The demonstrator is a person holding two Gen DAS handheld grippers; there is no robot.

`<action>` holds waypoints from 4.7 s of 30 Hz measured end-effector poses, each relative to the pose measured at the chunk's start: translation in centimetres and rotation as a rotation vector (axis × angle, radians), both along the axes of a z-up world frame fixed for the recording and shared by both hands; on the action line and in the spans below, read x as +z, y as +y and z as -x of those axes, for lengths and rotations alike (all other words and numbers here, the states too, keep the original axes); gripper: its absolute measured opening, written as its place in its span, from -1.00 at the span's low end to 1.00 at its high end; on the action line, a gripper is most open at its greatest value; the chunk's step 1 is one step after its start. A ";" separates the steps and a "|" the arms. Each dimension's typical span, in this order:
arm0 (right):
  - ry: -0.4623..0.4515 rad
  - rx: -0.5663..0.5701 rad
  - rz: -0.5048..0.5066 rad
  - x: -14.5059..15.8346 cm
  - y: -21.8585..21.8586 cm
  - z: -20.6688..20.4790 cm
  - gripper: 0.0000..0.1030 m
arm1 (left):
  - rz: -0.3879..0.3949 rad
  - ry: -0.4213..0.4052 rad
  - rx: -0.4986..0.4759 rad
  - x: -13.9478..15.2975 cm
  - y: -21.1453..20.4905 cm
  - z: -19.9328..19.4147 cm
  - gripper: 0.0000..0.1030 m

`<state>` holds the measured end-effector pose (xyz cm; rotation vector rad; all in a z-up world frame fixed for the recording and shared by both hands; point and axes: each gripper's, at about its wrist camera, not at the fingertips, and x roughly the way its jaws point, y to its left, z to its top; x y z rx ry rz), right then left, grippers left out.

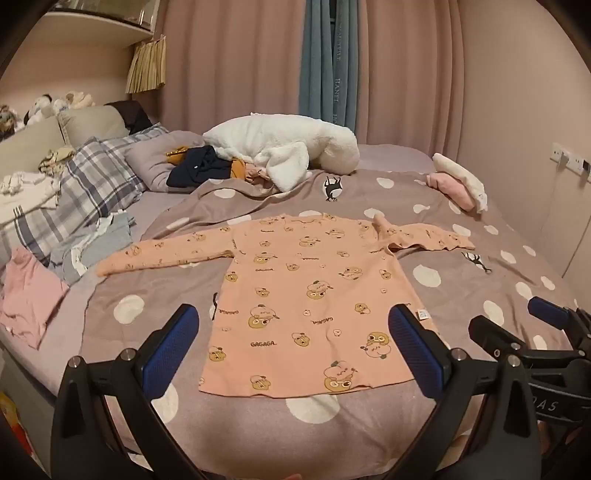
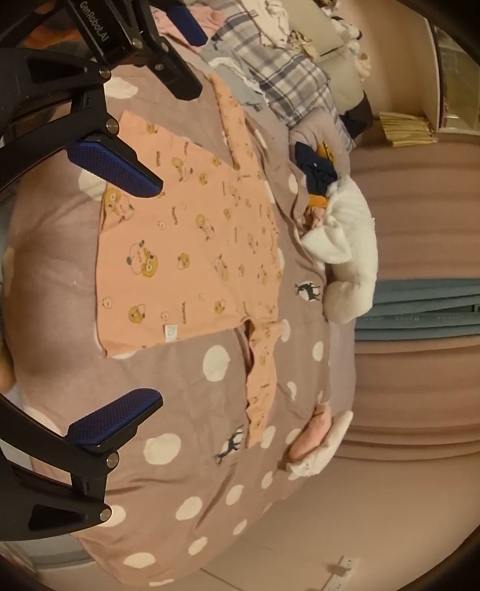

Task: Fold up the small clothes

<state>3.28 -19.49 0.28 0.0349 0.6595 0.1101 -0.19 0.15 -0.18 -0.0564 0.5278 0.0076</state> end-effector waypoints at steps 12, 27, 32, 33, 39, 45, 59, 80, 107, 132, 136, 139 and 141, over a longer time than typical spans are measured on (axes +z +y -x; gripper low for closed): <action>-0.021 -0.014 0.019 -0.3 0.6 2.1 0.99 | 0.009 -0.048 0.013 -0.4 0.1 2.8 0.99; -0.069 -0.006 0.036 0.1 0.9 4.1 0.99 | 0.039 -0.087 0.005 -0.2 0.3 4.5 0.99; -0.068 0.002 0.032 -0.1 1.1 4.1 0.99 | 0.042 -0.089 -0.010 -0.1 0.1 4.7 0.99; -0.069 0.006 0.029 -0.1 1.1 4.2 0.99 | 0.043 -0.091 -0.015 -0.2 0.0 4.9 0.99; -0.067 0.006 0.052 -0.2 1.5 4.5 0.99 | 0.010 -0.080 -0.014 -0.4 -0.6 4.7 0.99; -0.036 0.004 0.022 -0.7 1.0 4.1 0.99 | 0.013 -0.062 -0.004 -0.6 -0.2 4.4 0.99; -0.064 0.048 0.020 0.2 1.7 2.1 0.99 | -0.032 -0.085 0.005 0.6 -0.4 2.4 0.99; -0.091 0.058 0.021 2.2 1.9 -1.6 0.99 | -0.037 -0.101 -0.008 2.9 -0.6 -1.3 0.99; -0.055 0.018 -0.046 -0.1 -2.3 -4.6 0.99 | 0.002 -0.060 -0.001 0.5 0.1 -4.5 0.99; 0.203 -0.327 -0.845 -12.1 -26.1 -31.5 0.99 | 0.106 -0.016 -0.106 -7.0 1.3 -18.3 0.99; 0.248 -0.448 -0.836 -14.3 -27.5 -33.2 0.98 | 0.122 0.036 -0.186 -9.1 1.1 -18.6 0.99; 0.218 -0.508 -0.919 -15.8 -28.6 -33.1 0.98 | 0.173 0.067 -0.228 -10.9 1.4 -18.8 0.99; 0.166 -0.526 -0.951 -15.9 -29.2 -33.0 0.93 | 0.137 0.081 -0.255 -11.9 1.1 -19.1 0.99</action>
